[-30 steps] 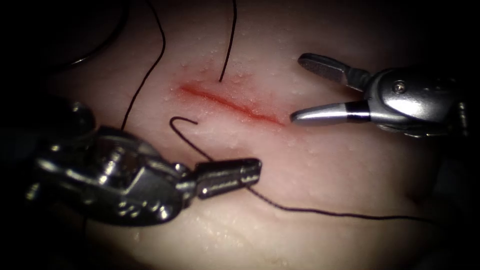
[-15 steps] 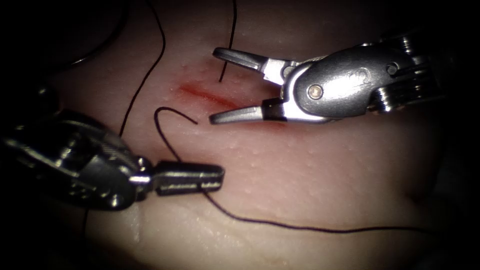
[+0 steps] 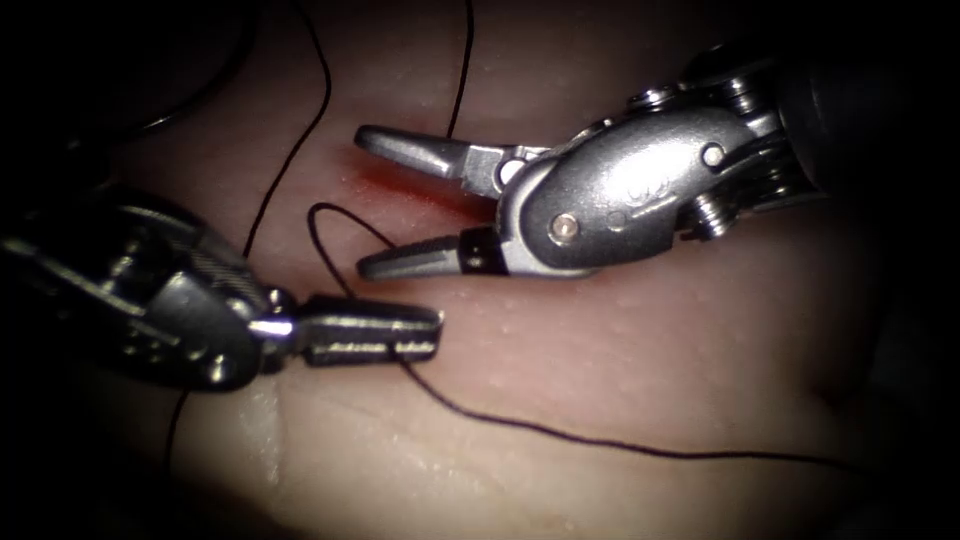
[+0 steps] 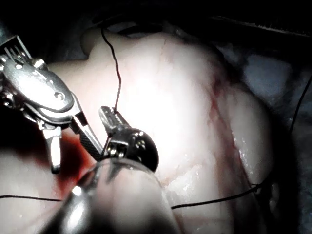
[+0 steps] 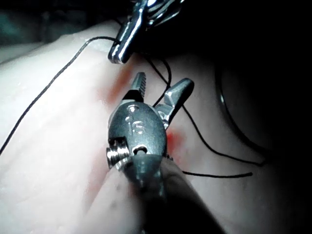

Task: Wound Closure
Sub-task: Left gripper hands suture to right gripper

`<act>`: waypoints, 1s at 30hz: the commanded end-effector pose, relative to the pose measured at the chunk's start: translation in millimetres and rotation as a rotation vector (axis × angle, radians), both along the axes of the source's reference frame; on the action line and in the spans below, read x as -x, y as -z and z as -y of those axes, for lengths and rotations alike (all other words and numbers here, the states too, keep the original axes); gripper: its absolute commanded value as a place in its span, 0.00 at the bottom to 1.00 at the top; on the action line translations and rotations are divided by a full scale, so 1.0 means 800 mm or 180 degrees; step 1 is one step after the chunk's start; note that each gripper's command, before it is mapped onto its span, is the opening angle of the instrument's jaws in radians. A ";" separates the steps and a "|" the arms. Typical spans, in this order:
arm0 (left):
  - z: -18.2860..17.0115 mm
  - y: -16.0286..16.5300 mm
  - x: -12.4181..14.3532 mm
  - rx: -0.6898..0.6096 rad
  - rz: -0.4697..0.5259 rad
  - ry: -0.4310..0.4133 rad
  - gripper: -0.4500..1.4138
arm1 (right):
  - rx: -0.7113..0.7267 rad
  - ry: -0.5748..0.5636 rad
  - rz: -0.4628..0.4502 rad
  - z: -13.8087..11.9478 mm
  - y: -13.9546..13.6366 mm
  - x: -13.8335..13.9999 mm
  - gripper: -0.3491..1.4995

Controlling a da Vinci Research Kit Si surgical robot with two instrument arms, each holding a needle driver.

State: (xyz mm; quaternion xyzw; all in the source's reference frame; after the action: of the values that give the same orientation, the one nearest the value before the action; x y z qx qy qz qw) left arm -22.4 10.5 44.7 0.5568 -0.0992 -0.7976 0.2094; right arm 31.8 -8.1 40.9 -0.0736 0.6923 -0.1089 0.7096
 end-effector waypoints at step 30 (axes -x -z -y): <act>0.0015 0.0005 -0.0005 -0.0211 0.0007 -0.0003 0.00 | -0.0064 0.0619 -0.0823 -0.0006 -0.0018 -0.0051 0.56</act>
State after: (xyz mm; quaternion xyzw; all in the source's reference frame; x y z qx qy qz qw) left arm -21.5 10.0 43.8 0.5639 -0.0742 -0.7999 0.1918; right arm 35.3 -7.1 42.0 -0.0118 0.7827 -0.1599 0.6013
